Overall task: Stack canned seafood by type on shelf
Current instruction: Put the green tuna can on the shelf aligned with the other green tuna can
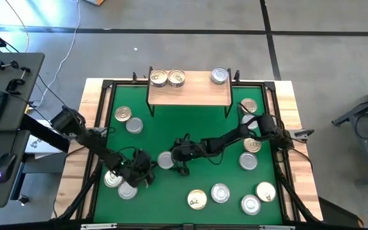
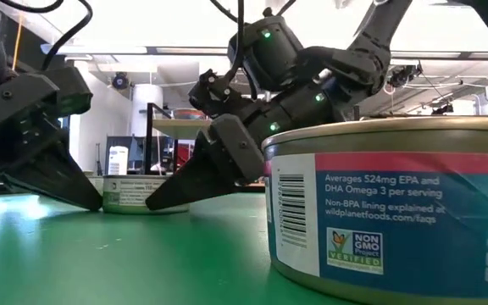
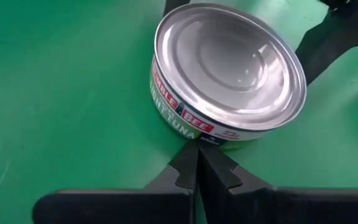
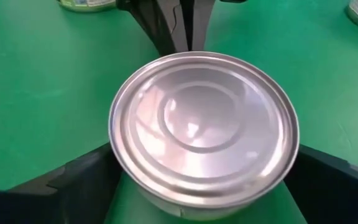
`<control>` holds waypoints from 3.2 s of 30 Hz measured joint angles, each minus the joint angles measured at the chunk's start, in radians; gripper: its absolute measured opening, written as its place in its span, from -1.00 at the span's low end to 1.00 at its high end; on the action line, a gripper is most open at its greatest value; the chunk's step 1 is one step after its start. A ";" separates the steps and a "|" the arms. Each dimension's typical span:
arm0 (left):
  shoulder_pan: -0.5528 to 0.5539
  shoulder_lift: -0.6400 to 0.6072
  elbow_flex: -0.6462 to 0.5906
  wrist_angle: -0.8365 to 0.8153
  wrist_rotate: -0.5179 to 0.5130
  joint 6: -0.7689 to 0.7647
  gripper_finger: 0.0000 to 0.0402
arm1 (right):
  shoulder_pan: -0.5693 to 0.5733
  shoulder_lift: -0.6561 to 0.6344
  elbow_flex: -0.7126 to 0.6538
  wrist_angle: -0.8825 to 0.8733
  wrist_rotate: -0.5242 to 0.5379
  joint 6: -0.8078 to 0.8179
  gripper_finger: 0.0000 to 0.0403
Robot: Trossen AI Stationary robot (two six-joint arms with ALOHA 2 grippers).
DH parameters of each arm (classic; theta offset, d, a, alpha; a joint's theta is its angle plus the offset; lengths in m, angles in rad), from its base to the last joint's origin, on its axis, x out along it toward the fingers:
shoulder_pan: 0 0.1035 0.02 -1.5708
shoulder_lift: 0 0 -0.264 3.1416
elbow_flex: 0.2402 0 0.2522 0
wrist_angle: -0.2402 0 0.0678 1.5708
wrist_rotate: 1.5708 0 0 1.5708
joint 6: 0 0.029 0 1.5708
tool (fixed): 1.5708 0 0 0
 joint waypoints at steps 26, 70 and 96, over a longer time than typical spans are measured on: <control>-0.061 -0.068 0.003 -0.242 -0.036 -0.188 -1.00 | 0.079 -0.362 -0.373 0.096 0.361 0.138 0.78; 0.775 -0.069 0.761 -0.250 0.432 1.084 -1.00 | -0.640 -0.827 -0.414 -0.395 0.136 -0.029 0.82; 0.841 0.092 0.760 -0.165 0.510 1.074 -1.00 | -0.640 -0.826 -0.420 -0.336 0.014 -0.066 0.95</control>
